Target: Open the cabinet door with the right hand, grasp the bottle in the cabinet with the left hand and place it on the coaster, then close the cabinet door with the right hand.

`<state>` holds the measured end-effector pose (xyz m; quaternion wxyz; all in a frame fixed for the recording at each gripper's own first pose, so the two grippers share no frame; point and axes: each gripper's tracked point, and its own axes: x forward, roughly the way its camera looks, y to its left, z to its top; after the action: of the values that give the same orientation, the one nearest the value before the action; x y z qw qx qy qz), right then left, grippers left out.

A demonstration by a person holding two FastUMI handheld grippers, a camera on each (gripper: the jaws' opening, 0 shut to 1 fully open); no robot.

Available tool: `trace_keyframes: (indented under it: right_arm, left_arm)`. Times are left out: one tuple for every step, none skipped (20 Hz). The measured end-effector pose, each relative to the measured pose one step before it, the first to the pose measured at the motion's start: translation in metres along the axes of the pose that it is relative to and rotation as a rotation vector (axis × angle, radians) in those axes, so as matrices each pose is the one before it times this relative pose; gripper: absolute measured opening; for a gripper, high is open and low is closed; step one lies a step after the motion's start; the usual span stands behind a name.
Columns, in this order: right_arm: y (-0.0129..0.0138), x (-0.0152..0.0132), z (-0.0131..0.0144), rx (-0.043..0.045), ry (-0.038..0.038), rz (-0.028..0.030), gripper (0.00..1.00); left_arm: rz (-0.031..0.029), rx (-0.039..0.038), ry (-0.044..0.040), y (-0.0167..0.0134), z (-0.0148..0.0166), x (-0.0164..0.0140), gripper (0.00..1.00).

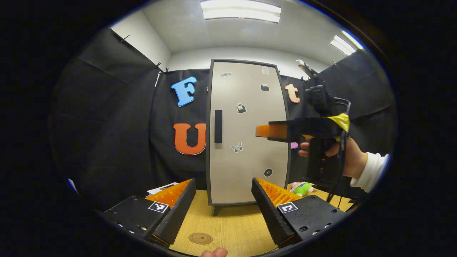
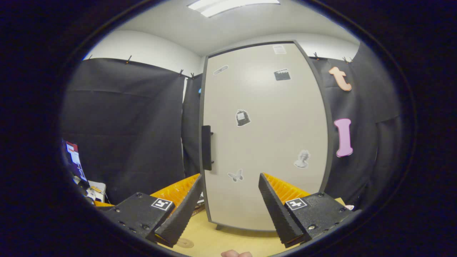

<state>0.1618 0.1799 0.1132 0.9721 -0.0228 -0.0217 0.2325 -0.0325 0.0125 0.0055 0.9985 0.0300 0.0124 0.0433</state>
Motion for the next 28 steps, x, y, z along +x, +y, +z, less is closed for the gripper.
trace_keyframes:
  right_arm:
    - [0.00724, 0.01564, 0.00372, -0.01198, 0.00050, 0.01448, 1.00]
    - [0.00752, 0.01485, 0.00085, -0.01037, 0.00530, 0.01559, 0.99]
    - [0.00600, 0.01453, 0.00134, -0.00630, 0.00845, 0.01145, 1.00]
    - [0.00320, 0.01476, 0.00116, 0.00055, 0.00918, -0.00278, 1.00]
    - [0.00322, 0.01530, 0.00139, 0.00404, 0.00921, -0.00118, 1.00]
    - [0.00390, 0.01567, -0.00011, 0.00597, 0.00982, 0.00383, 1.00]
    - [0.00270, 0.01433, 0.00168, 0.00624, 0.00694, 0.00310, 1.00]
    - [0.00132, 0.01223, -0.00029, 0.00002, 0.01034, -0.00542, 1.00]
    - [0.00107, 0.01046, -0.00051, -0.00352, 0.01005, -0.00467, 1.00]
    - [0.00084, 0.00947, -0.00052, -0.00109, 0.00602, -0.00418, 0.99]
    - [0.00186, 0.00715, -0.00059, 0.00216, 0.00572, -0.00003, 1.00]
    - [0.00200, 0.00576, -0.00030, 0.00529, 0.00637, -0.00092, 0.99]
    - [0.00012, 0.00351, -0.00166, 0.00370, 0.00297, -0.00841, 0.99]
    - [-0.00022, 0.00308, -0.00053, 0.00067, 0.00450, -0.01212, 0.99]
    - [0.00310, 0.00048, 0.00049, 0.00533, -0.00158, 0.00475, 1.00]
    - [0.00427, 0.00174, 0.00047, 0.00265, -0.00129, 0.00921, 0.99]
    - [0.00177, 0.00188, -0.00021, -0.00340, 0.00037, 0.00398, 0.96]
    - [-0.00402, 0.00212, 0.00008, -0.01114, -0.00071, -0.03055, 0.95]
    - [-0.00222, 0.00137, -0.00090, -0.01167, 0.00277, -0.01621, 0.88]
    - [0.00000, 0.00158, 0.00024, -0.00030, -0.00063, -0.00731, 0.78]
    - [-0.00085, 0.00066, 0.00035, 0.00172, 0.00176, -0.00409, 0.72]
    - [0.00055, 0.00173, -0.00138, 0.00628, 0.00482, 0.00150, 0.67]
    - [0.00207, 0.00173, -0.00233, 0.00772, 0.01027, 0.01134, 0.64]
    - [0.00341, 0.00266, -0.00499, 0.01104, 0.01889, 0.01546, 0.56]
    - [0.00363, 0.00158, -0.00420, 0.00877, 0.01812, 0.01166, 0.52]
    - [-0.00060, 0.00011, 0.00242, -0.00264, -0.01773, -0.01267, 0.42]
    - [-0.00163, -0.00030, -0.00033, -0.01307, -0.00175, -0.01407, 0.36]
    - [-0.00144, 0.00246, -0.00138, -0.00340, -0.00629, -0.01461, 0.36]
  left_arm:
    - [0.00288, 0.00664, -0.00217, 0.00060, 0.00014, -0.00095, 0.94]
    - [0.00151, 0.00547, 0.00137, -0.00014, -0.00069, 0.00004, 0.94]
    - [0.00112, 0.00131, 0.00233, 0.00000, -0.00086, -0.00003, 0.94]
    - [-0.00167, -0.00136, 0.00254, -0.00091, -0.00036, -0.00071, 0.95]
    - [-0.00259, -0.00090, 0.00254, -0.00031, -0.00079, 0.00018, 0.94]
    - [0.00072, 0.00181, 0.00189, 0.00042, 0.00032, -0.00009, 0.94]
    - [0.00208, 0.00341, 0.00076, 0.00061, -0.00077, -0.00023, 0.94]
    - [0.00199, 0.00196, 0.00046, -0.00036, 0.00020, -0.00008, 0.95]
    - [0.00146, 0.00015, 0.00091, 0.00004, 0.00001, -0.00005, 0.95]
    - [0.00222, -0.00098, 0.00194, 0.00070, -0.00103, 0.00015, 0.95]
    - [0.00245, -0.00154, 0.00115, 0.00043, 0.00066, -0.00027, 0.95]
    - [0.00325, -0.00135, 0.00025, 0.00057, -0.00007, 0.00033, 0.95]
    - [0.00353, -0.00022, 0.00161, 0.00069, -0.00027, -0.00006, 0.95]
    - [0.00455, -0.00045, 0.00184, 0.00077, -0.00030, 0.00043, 0.95]
    - [0.00435, -0.00064, 0.00109, 0.00081, -0.00051, 0.00095, 0.95]
    - [0.00445, -0.00147, 0.00022, 0.00102, 0.00040, 0.00066, 0.95]
    - [0.00298, -0.00083, 0.00218, 0.00155, -0.00063, 0.00067, 0.95]
    - [0.00551, 0.00180, 0.00001, 0.00414, -0.00099, 0.00109, 0.95]
    - [0.00560, 0.00124, -0.00159, 0.00414, -0.00008, 0.00132, 0.95]
    - [0.00379, -0.00090, 0.00028, 0.00175, 0.00026, 0.00087, 0.95]
    - [0.00407, -0.00233, 0.00036, 0.00166, -0.00078, 0.00011, 0.95]
    - [0.00399, -0.00240, 0.00129, 0.00115, -0.00088, 0.00026, 0.95]
    - [0.00312, -0.00079, 0.00342, 0.00131, -0.00079, 0.00004, 0.95]
    - [0.00296, 0.00006, 0.00271, 0.00181, -0.00119, 0.00080, 0.95]
    - [0.00437, -0.00067, -0.00145, 0.00251, -0.00001, 0.00026, 0.95]
    - [0.00428, -0.00191, -0.00427, 0.00179, 0.00065, -0.00029, 0.95]
    - [0.00315, -0.00230, -0.00262, 0.00145, 0.00028, -0.00022, 0.95]
    - [0.00194, -0.00279, 0.00132, 0.00117, -0.00046, 0.00010, 0.95]
